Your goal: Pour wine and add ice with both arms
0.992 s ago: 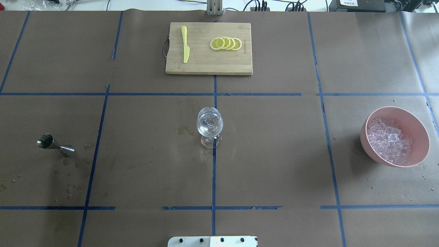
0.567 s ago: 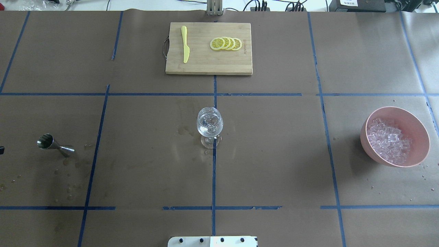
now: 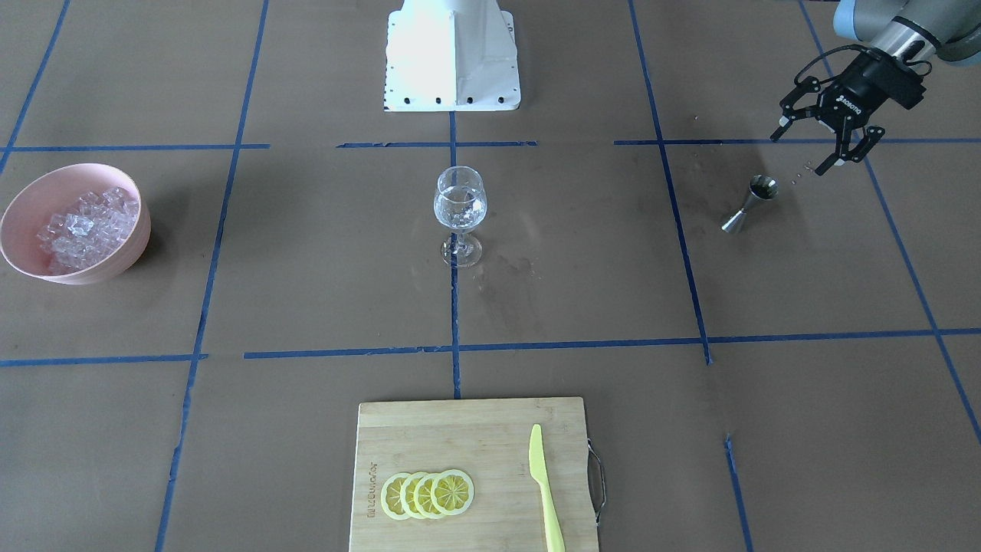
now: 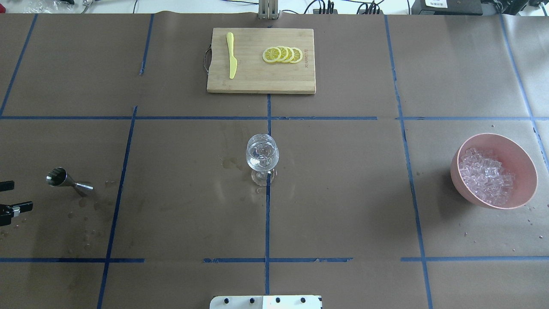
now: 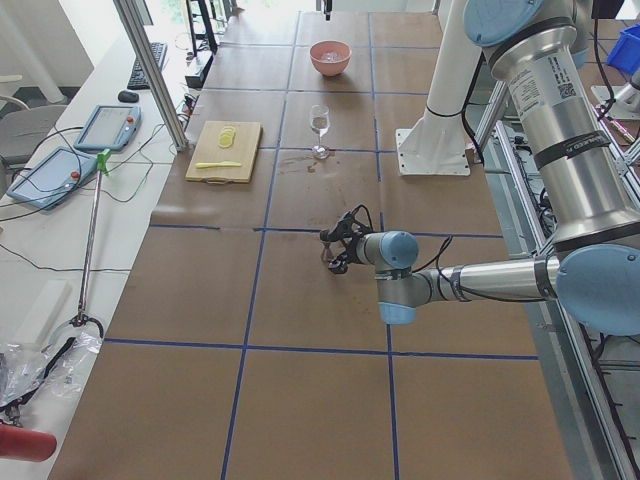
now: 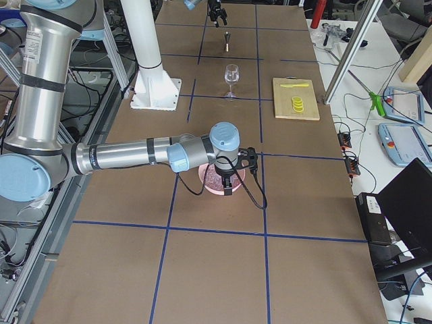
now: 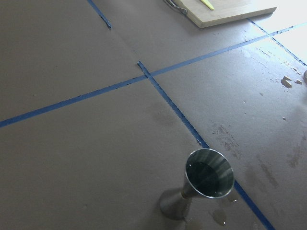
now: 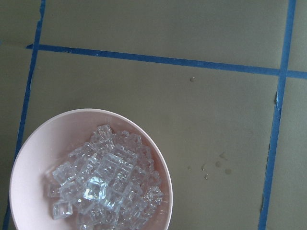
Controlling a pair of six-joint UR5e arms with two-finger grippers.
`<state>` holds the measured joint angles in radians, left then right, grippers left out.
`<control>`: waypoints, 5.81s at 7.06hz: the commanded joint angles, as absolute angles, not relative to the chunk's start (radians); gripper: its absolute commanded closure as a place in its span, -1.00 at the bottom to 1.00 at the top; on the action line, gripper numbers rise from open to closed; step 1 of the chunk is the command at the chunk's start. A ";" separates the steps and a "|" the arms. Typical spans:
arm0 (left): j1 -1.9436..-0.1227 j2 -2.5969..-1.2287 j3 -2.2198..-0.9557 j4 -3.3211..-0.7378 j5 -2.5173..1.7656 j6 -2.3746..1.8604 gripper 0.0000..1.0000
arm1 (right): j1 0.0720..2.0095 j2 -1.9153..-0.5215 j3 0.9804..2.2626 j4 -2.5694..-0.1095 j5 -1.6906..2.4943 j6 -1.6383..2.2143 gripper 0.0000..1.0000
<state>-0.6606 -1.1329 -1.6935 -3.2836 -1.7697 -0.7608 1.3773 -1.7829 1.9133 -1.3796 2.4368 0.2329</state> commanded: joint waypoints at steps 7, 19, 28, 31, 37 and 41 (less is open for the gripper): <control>-0.048 -1.129 -1.683 -3.278 -0.648 -1.101 -0.97 | 1.377 -1.796 1.913 -1.350 2.437 0.235 -1.00; -0.066 -1.391 -1.447 -3.229 -0.351 -0.956 -0.86 | 1.377 -1.799 1.913 -1.350 2.439 0.235 -1.00; -0.067 -1.445 -1.390 -3.243 -0.400 -0.957 0.54 | 1.377 -1.799 1.916 -1.350 2.442 0.236 -1.00; -0.071 -1.430 -1.407 -3.344 -0.422 -0.927 1.00 | 1.376 -1.799 1.916 -1.350 2.442 0.236 -1.00; -0.100 -1.478 -1.619 -3.424 -0.664 -0.637 1.00 | 1.377 -1.799 1.916 -1.350 2.442 0.236 -1.00; -0.196 -1.598 -1.845 -3.115 -0.798 -0.511 1.00 | 1.376 -1.796 1.916 -1.348 2.438 0.230 -1.00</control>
<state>-0.1619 -1.5783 -1.7588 -3.2264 -0.7058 -0.5291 1.3766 -1.7971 1.9155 -1.3489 2.4392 0.2332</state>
